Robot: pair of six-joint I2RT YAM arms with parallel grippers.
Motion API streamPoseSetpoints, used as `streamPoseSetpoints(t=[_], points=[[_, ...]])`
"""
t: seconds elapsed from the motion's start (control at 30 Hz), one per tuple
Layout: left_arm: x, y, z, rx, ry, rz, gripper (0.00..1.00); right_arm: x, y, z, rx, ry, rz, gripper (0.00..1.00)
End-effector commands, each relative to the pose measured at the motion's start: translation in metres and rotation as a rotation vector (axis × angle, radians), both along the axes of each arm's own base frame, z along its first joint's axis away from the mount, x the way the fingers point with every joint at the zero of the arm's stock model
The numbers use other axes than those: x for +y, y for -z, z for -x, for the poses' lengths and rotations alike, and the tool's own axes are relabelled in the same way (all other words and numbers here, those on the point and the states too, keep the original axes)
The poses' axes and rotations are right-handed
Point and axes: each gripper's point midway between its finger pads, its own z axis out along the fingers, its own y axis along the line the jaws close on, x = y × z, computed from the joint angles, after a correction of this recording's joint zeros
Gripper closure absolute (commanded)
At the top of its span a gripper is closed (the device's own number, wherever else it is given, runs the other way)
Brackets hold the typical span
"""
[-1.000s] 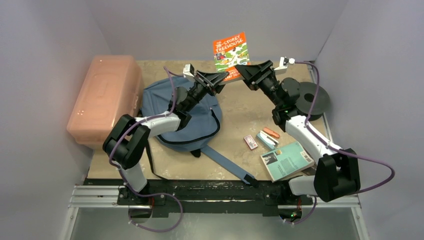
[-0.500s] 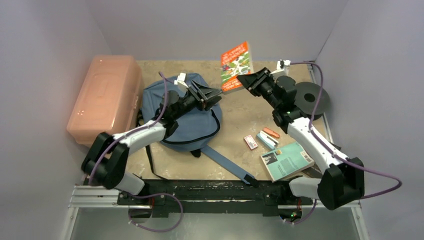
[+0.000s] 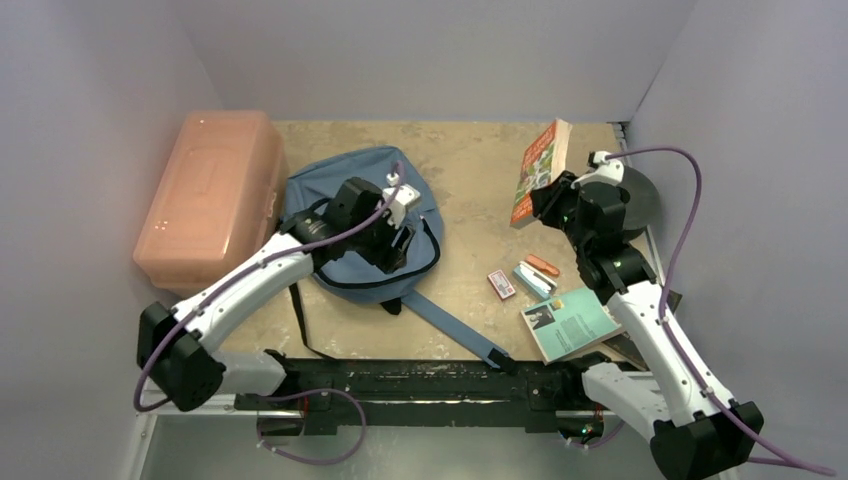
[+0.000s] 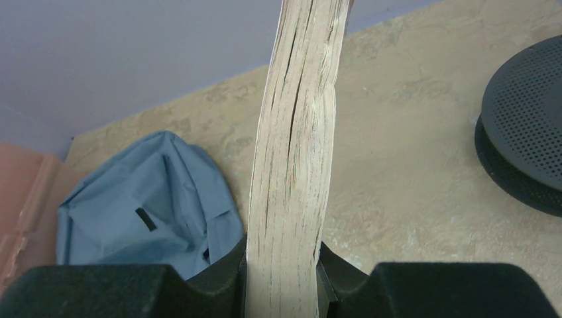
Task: Pack the student bag
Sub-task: Place the book in the student bag.
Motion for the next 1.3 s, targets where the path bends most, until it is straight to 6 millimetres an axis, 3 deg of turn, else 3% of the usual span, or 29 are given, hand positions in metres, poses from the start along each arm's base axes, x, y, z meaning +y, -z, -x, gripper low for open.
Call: streamPoseSetpoints(t=[0.0, 0.2, 0.33, 0.43, 0.57, 0.63, 0.73, 0.8, 0.87, 0.9, 1.0, 1.07, 1.17, 1.27], points=[[0.030, 0.039, 0.030, 0.099, 0.271, -0.318, 0.40, 0.014, -0.019, 0.004, -0.079, -0.096, 0.006, 1.00], [0.012, 0.058, 0.035, 0.134, 0.308, -0.364, 0.41, 0.019, -0.027, 0.006, -0.094, -0.128, -0.005, 1.00], [0.021, 0.067, 0.017, 0.104, 0.210, -0.457, 0.54, 0.026, -0.024, 0.006, -0.095, -0.157, -0.017, 1.00], [0.027, 0.060, 0.002, 0.045, 0.134, -0.486, 0.66, 0.030, -0.020, 0.006, -0.087, -0.176, -0.028, 1.00], [0.031, 0.056, -0.007, -0.003, 0.111, -0.509, 0.69, 0.033, -0.013, 0.007, -0.072, -0.188, -0.039, 1.00], [0.028, 0.057, -0.007, 0.004, 0.129, -0.504, 0.78, 0.035, -0.012, 0.007, -0.070, -0.199, -0.045, 1.00], [0.018, 0.060, -0.002, 0.061, 0.165, -0.479, 1.00, 0.038, -0.013, 0.007, -0.069, -0.212, -0.053, 1.00], [0.019, 0.057, -0.009, 0.051, 0.116, -0.488, 1.00, 0.041, -0.010, 0.007, -0.056, -0.226, -0.066, 1.00], [0.030, 0.038, -0.028, -0.049, -0.012, -0.508, 1.00, 0.053, 0.002, 0.008, 0.010, -0.268, -0.104, 1.00], [0.039, 0.019, -0.040, -0.129, -0.121, -0.498, 1.00, 0.061, 0.010, 0.011, 0.075, -0.310, -0.122, 1.00], [0.061, -0.043, -0.069, -0.353, -0.450, -0.362, 1.00, 0.103, 0.037, 0.041, 0.290, -0.542, -0.245, 1.00], [0.066, -0.077, -0.075, -0.436, -0.541, -0.273, 1.00, 0.119, 0.043, 0.060, 0.371, -0.635, -0.349, 1.00], [0.069, -0.105, -0.084, -0.499, -0.620, -0.212, 1.00, 0.132, 0.048, 0.083, 0.472, -0.709, -0.476, 1.00], [0.059, -0.126, -0.090, -0.539, -0.622, -0.131, 1.00, 0.139, 0.047, 0.102, 0.535, -0.757, -0.573, 1.00]])
